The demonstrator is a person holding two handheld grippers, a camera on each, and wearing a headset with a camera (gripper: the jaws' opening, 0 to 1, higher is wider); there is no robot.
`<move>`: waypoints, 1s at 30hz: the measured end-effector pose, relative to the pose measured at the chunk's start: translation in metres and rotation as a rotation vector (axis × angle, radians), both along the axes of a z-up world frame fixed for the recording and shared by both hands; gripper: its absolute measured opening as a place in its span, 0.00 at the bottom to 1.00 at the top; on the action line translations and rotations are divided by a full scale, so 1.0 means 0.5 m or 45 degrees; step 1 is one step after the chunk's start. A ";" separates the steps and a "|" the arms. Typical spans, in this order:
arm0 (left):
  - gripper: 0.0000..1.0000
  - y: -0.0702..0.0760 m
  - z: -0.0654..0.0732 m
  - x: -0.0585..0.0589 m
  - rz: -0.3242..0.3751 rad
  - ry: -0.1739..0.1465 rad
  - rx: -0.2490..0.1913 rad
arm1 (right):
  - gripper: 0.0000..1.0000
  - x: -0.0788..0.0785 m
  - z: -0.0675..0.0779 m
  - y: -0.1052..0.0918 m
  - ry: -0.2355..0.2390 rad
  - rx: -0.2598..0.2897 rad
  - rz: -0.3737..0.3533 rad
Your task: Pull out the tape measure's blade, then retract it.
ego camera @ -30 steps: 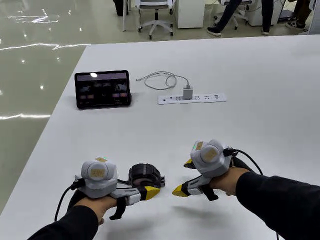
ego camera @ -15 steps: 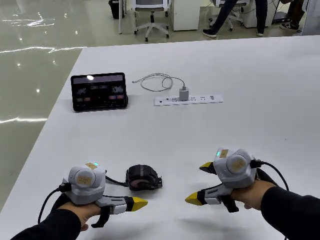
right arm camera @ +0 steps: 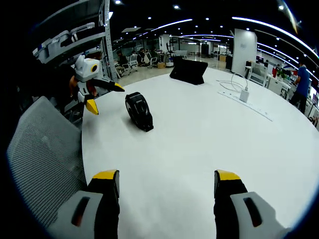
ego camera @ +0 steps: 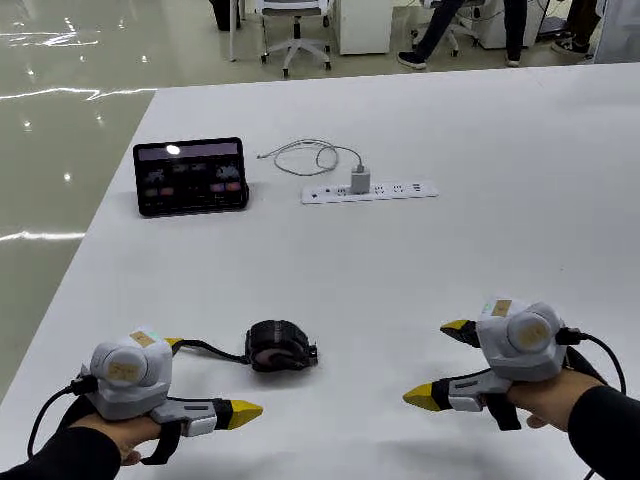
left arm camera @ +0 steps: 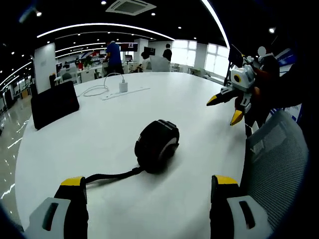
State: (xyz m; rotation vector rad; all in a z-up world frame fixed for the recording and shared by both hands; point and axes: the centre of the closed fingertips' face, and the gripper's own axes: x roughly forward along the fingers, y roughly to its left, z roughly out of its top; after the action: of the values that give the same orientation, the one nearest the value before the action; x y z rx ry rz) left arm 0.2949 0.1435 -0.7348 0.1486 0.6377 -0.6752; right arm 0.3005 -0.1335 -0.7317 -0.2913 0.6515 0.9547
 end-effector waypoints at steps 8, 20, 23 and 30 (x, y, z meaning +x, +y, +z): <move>1.00 0.027 0.014 -0.024 0.004 0.039 -0.006 | 0.79 -0.029 0.010 -0.073 -0.024 -0.028 -0.046; 1.00 0.046 0.029 -0.053 0.037 0.041 -0.024 | 0.90 -0.066 0.026 -0.167 -0.057 -0.020 -0.112; 1.00 0.054 0.040 -0.057 0.053 0.041 -0.036 | 0.92 -0.069 0.033 -0.185 -0.058 -0.008 -0.133; 1.00 0.075 0.044 -0.069 0.102 0.066 -0.041 | 0.98 -0.082 0.039 -0.231 -0.061 -0.007 -0.183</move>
State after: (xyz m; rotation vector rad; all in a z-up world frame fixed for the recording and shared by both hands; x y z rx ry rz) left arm 0.2605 0.1810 -0.7126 0.0752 0.6785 -0.6131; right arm 0.2595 -0.2491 -0.7120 -0.2679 0.6225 0.8060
